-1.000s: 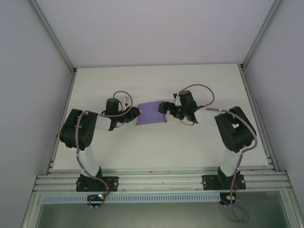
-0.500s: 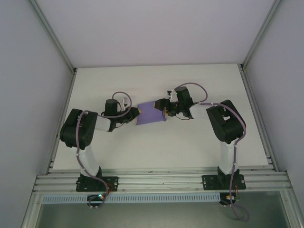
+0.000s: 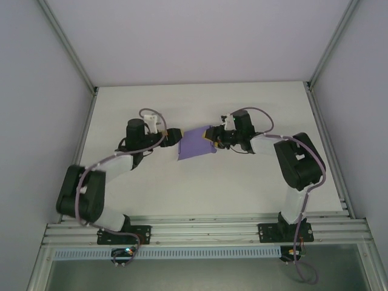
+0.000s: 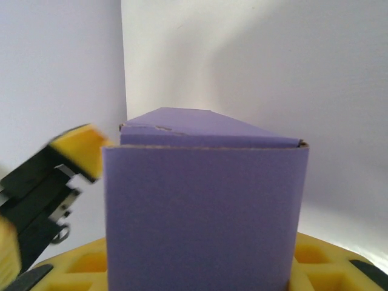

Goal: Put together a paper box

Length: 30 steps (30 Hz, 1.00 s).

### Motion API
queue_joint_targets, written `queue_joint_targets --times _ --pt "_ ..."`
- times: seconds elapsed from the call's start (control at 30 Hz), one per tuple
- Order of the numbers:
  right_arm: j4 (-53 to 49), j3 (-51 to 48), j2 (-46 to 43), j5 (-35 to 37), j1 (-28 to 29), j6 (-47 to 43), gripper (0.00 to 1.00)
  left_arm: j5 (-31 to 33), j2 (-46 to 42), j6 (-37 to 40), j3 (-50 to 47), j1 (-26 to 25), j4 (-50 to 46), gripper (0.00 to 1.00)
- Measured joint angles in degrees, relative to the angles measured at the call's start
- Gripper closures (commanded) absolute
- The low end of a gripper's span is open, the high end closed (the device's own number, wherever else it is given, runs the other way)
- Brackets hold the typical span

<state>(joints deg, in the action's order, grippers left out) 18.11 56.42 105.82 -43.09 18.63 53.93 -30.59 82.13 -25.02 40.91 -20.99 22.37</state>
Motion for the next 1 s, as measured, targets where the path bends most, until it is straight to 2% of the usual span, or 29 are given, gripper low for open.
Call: queue_joint_targets --times 0.17,0.27,0.47,0.6,0.83,0.93,1.0 --pt "-6.0 0.0 -2.8 -3.6 -3.7 6.1 0.59 14.6 -11.8 25.2 2.3 -17.0 -11.5 0.00" --pt "-9.4 0.0 -2.9 -6.8 -5.4 9.5 0.57 18.9 -14.0 36.3 2.4 -22.5 -17.3 0.00" --pt "-14.6 0.0 -3.4 -13.0 -6.1 14.1 0.57 26.9 -10.9 49.3 6.4 -25.5 -29.6 0.00" --pt "-17.2 0.6 -3.9 -15.7 -6.1 16.0 0.58 29.8 -8.2 55.7 9.1 -27.5 -33.2 0.00" --pt "-17.1 1.0 -3.9 -19.1 -6.1 20.2 0.57 33.5 -3.8 62.9 11.1 -28.1 -34.6 0.00" --pt "-15.7 0.9 -3.9 -20.2 -6.1 23.3 0.56 34.0 -2.6 64.3 12.5 -28.1 -34.5 0.03" --pt "-14.3 0.9 -3.9 -20.8 -6.1 24.8 0.55 34.8 -2.6 64.9 12.6 -28.1 -34.0 0.10"
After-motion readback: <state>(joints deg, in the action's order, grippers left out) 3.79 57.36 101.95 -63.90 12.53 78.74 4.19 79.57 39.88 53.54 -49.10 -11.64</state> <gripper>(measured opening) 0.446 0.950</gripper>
